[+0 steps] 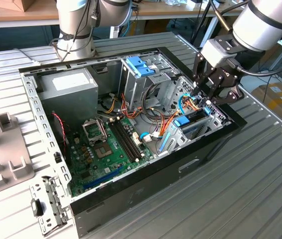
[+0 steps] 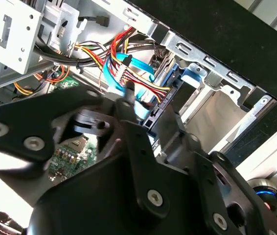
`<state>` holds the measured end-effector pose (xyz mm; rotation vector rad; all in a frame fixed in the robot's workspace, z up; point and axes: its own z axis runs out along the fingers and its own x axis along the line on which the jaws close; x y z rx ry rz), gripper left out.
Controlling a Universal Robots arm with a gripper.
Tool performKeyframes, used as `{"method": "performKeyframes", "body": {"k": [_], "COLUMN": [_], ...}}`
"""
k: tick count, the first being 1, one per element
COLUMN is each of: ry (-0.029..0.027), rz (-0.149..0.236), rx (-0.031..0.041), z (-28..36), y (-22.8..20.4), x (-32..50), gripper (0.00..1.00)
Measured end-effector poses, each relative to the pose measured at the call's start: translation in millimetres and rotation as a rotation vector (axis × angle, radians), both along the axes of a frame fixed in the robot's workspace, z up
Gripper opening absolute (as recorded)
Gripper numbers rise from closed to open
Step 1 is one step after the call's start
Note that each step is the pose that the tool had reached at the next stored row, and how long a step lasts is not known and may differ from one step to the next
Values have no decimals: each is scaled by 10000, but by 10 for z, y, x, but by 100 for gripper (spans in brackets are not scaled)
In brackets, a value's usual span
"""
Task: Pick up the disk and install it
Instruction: 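Insert the second disk wire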
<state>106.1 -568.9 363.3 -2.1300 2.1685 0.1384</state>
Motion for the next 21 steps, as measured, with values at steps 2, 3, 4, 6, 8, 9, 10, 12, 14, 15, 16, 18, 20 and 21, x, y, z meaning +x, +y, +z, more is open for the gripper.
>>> {"method": "performKeyframes", "body": {"k": [2, 3, 4, 6, 8, 9, 10, 12, 14, 15, 16, 18, 20, 21], "ry": [0, 0, 0, 0, 0, 0, 0, 0, 0, 0, 0, 0, 0, 0], "rz": [0, 0, 0, 0, 0, 0, 0, 0, 0, 0, 0, 0, 0, 0], "rx": [0, 0, 0, -1, 0, 0, 0, 0, -1, -1, 0, 0, 0, 0], "z": [0, 0, -1, -1, -2, -2, -2, -3, -4, -4, -4, -4, -5, -5], "y": [0, 0, 0, 0, 0, 0, 0, 0, 0, 0, 0, 0, 0, 0], "x": [0, 0, 0, 0, 0, 0, 0, 0, 0, 0, 0, 0, 0, 0], "gripper": [34, 28, 22, 16, 16, 16, 16, 16, 16, 16, 16, 16, 16, 16]}}
